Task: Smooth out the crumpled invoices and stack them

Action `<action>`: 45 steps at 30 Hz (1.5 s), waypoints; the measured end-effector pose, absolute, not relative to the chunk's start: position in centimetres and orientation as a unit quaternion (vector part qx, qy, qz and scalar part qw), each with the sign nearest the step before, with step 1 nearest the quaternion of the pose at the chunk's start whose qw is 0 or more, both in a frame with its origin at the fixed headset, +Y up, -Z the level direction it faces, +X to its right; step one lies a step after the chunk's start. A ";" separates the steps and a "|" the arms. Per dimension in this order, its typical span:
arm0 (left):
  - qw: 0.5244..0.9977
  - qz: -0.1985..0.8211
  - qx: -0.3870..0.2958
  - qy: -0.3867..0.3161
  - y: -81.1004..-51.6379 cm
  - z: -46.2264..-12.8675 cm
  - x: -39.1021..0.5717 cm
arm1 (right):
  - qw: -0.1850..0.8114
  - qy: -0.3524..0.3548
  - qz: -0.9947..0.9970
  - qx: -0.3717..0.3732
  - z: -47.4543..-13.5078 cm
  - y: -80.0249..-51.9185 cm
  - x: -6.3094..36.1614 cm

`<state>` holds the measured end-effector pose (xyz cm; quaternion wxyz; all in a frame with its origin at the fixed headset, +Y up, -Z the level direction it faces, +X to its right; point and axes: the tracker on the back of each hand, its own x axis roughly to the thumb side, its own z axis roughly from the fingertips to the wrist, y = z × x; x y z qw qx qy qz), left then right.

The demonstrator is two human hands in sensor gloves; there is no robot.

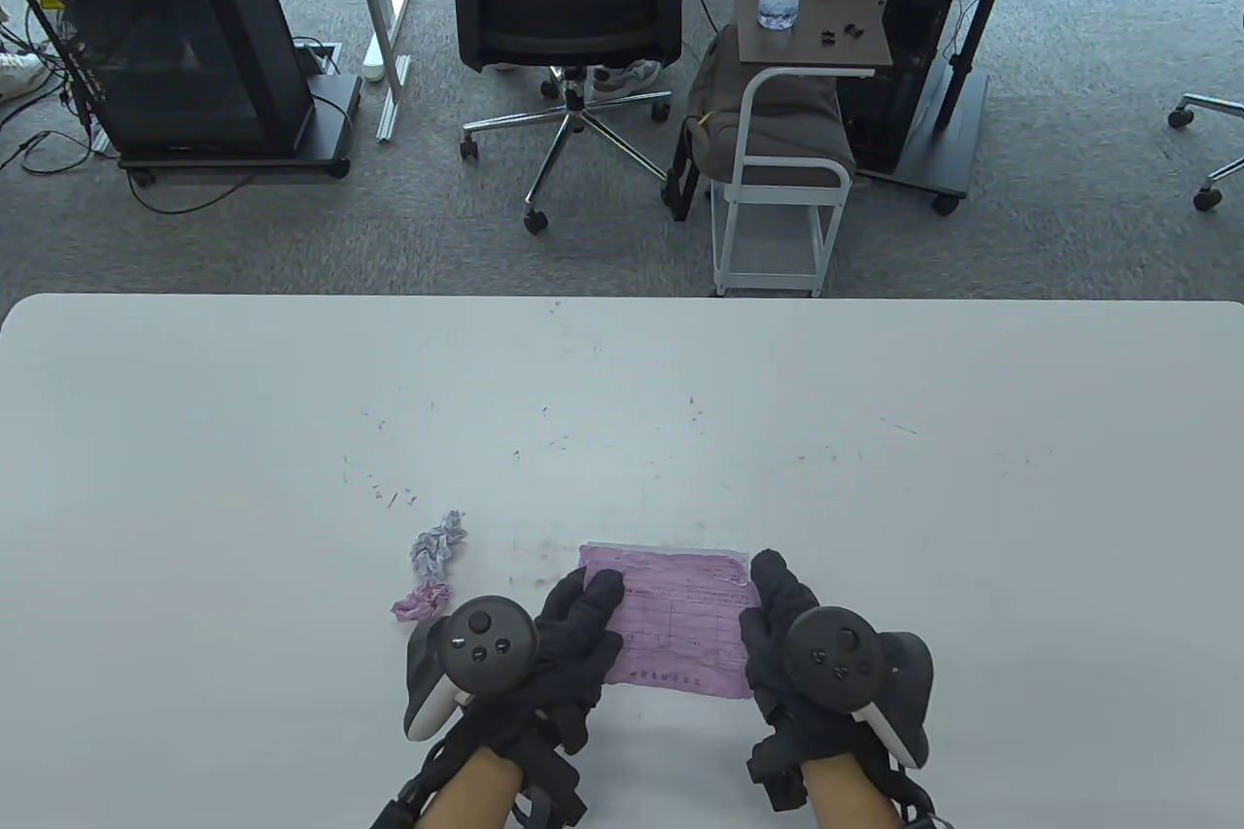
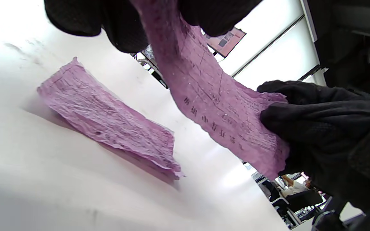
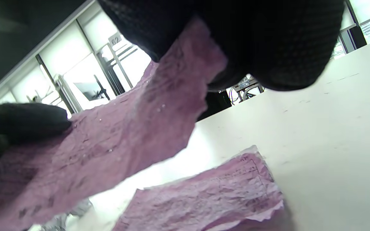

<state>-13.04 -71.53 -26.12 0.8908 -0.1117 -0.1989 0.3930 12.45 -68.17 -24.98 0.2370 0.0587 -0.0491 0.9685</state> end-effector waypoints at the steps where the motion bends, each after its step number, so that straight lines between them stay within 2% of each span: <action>1: 0.893 0.390 -0.117 -0.192 -71.8 -26.5 -13.1 | 0.228 -0.040 0.971 0.058 -25.5 -68.5 12.3; 5: 0.901 0.358 -0.165 -0.181 -74.1 -28.8 -12.8 | 0.167 -0.007 0.984 0.062 -28.6 -70.2 11.4; 11: 0.937 0.242 -0.189 -0.169 -76.3 -31.3 -11.7 | 0.117 0.039 0.991 0.055 -32.4 -73.4 10.5; 14: 0.942 0.209 -0.205 -0.165 -77.3 -32.1 -11.3 | 0.090 0.060 0.992 0.057 -33.3 -75.0 10.0; 17: 0.949 0.161 -0.204 -0.176 -77.8 -32.5 -10.8 | 0.046 0.053 0.995 0.066 -33.6 -76.0 9.4; 24: 0.953 0.121 -0.223 -0.164 -78.6 -32.4 -10.4 | -0.032 0.042 0.995 0.080 -33.6 -76.8 8.6; 26: 0.955 0.129 -0.213 -0.161 -78.4 -32.3 -10.6 | -0.072 0.034 0.994 0.080 -33.3 -76.6 8.8; 29: 0.958 0.146 -0.191 -0.158 -77.5 -32.1 -11.4 | -0.083 0.020 0.993 0.079 -32.7 -75.6 9.5; 33: 0.960 0.166 -0.166 -0.153 -75.5 -31.2 -12.5 | -0.071 -0.012 0.994 0.081 -31.0 -73.0 11.0; 37: 0.972 0.155 -0.125 -0.121 -73.9 -29.7 -15.2 | -0.019 -0.014 0.996 0.081 -28.3 -71.1 12.0; 39: 0.982 0.136 -0.100 -0.085 -73.9 -28.8 -16.9 | 0.009 -0.011 0.996 0.086 -26.3 -70.9 12.0; 45: 0.984 0.135 -0.117 -0.002 -76.6 -26.4 -21.5 | 0.008 0.033 0.990 0.140 -21.6 -70.6 11.3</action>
